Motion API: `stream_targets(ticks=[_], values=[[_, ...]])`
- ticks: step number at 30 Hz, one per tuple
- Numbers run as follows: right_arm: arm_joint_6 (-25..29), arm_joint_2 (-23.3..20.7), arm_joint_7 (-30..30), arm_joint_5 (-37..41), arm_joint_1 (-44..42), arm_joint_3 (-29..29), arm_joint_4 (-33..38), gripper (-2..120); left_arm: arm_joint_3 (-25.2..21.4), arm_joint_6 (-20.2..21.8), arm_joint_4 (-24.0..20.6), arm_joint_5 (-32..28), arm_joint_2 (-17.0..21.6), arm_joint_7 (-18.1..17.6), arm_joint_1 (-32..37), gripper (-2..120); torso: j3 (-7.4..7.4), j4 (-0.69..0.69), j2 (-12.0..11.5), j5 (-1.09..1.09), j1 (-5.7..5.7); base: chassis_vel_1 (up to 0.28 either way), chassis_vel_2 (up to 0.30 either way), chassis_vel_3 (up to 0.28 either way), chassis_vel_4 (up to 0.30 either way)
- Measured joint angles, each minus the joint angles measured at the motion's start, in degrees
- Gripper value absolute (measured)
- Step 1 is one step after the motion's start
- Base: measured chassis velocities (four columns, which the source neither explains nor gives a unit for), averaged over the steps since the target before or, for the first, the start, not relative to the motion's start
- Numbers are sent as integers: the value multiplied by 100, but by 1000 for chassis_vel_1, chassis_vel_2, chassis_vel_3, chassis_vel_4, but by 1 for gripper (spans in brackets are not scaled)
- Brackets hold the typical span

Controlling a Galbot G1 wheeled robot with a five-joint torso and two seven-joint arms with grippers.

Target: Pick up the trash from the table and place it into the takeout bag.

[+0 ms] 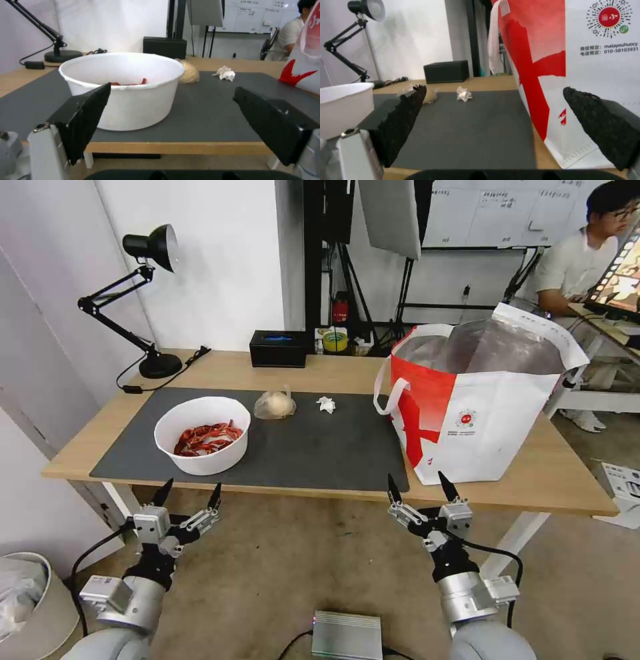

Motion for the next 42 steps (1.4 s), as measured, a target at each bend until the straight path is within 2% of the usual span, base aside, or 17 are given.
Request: stream_targets(ticks=[6, 13, 16, 20, 22, 24, 35, 40, 42], values=[[-14, -65, -7, 126, 89, -166, 38, 100, -89, -83, -66, 166, -27, 65, 26, 100, 0, 0, 0, 0, 0, 0, 0, 0, 0], [10, -96, -365, 527, 539, -414, -176, 100, -146, -183, -105, 199, -38, 108, 51, 100, 0, 0, 0, 0, 0, 0, 0, 0, 0], [25, -129, -500, 743, 1113, -622, -527, 100, -167, -264, -47, 195, -73, 114, 69, 100, 0, 0, 0, 0, 0, 0, 0, 0, 0], [26, -173, -508, 828, 1458, -757, -756, 100, -203, -296, -35, 193, -95, 120, 103, 100, 1, 0, 0, 0, 0, 0, 0, 0, 0], [25, -176, -479, 927, 1928, -940, -1110, 100, -304, -321, -15, 184, -103, 129, 125, 100, 1, 1, 0, 0, 0, 0, 0, 0, 0], [23, -173, -459, 944, 2016, -979, -1177, 100, -331, -325, -10, 183, -97, 130, 126, 100, 1, 0, 0, 0, 0, 0, 0, 0, 0], [-165, -77, -54, 1178, 3600, -1680, -2379, 100, -589, -366, 15, 95, -121, 168, 116, 100, 1, 1, 0, 0, 0, 0, 0, 0, 0], [-369, 45, 224, 1414, 4519, -2115, -3159, 100, -832, -366, 106, -88, -3, 213, 76, 100, 1, 1, -1, 0, 0, 0, 0, 0, 0], [-407, 62, 258, 1448, 4624, -2165, -3258, 100, -851, -366, 124, -105, 1, 224, 71, 100, 1, 1, 0, -1, 1, 0, 0, 0, 0]])
